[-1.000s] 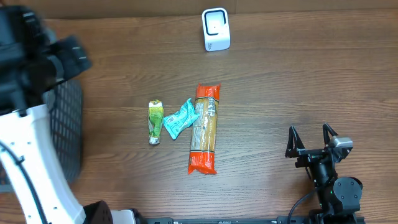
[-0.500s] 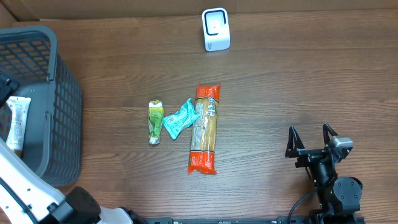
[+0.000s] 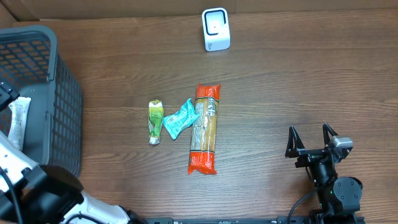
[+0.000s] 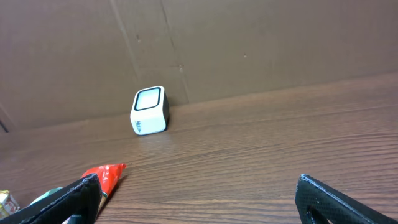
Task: Scan the item barcode
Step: 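Lower the left gripper into the basket and grasp the white Pantene tube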
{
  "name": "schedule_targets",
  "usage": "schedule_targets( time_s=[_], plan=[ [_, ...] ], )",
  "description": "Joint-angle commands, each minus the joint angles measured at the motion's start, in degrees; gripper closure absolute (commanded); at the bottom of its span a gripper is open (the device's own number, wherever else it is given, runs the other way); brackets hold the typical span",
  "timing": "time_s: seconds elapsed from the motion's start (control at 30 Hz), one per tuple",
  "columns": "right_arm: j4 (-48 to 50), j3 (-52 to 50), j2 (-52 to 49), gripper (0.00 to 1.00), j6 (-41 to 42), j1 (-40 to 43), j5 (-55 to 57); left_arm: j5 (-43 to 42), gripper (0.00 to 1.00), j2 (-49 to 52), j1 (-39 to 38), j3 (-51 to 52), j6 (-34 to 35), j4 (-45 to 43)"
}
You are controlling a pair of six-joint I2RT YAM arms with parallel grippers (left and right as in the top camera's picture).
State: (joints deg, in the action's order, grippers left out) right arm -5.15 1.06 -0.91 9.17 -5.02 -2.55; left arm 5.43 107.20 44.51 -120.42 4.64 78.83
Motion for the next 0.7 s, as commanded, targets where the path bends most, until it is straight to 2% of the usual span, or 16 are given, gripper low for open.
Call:
schedule_targets(
  time_s=[0.0, 0.13, 0.3, 0.57, 0.67],
  plan=[
    [0.4, -0.5, 0.4, 0.0, -0.1, -0.3, 0.6, 5.4, 0.11, 3.8, 0.1, -0.3, -5.7, -0.6],
    [0.4, -0.5, 0.4, 0.0, -0.1, -0.3, 0.6, 6.7, 0.02, 6.1, 0.0, 1.0, -7.5, -1.8],
    [0.4, -0.5, 0.4, 0.0, -0.1, -0.3, 0.6, 10.2, 0.0, 6.7, -1.0, 6.9, -10.1, -8.0],
    [0.4, -0.5, 0.4, 0.0, 0.0, -0.3, 0.6, 10.2, 0.0, 6.8, -3.6, 16.0, -24.7, -21.0],
    [0.4, -0.5, 0.4, 0.0, 0.0, -0.3, 0.6, 10.9, 0.0, 6.8, -3.6, 20.1, -27.9, -27.2]
  ],
)
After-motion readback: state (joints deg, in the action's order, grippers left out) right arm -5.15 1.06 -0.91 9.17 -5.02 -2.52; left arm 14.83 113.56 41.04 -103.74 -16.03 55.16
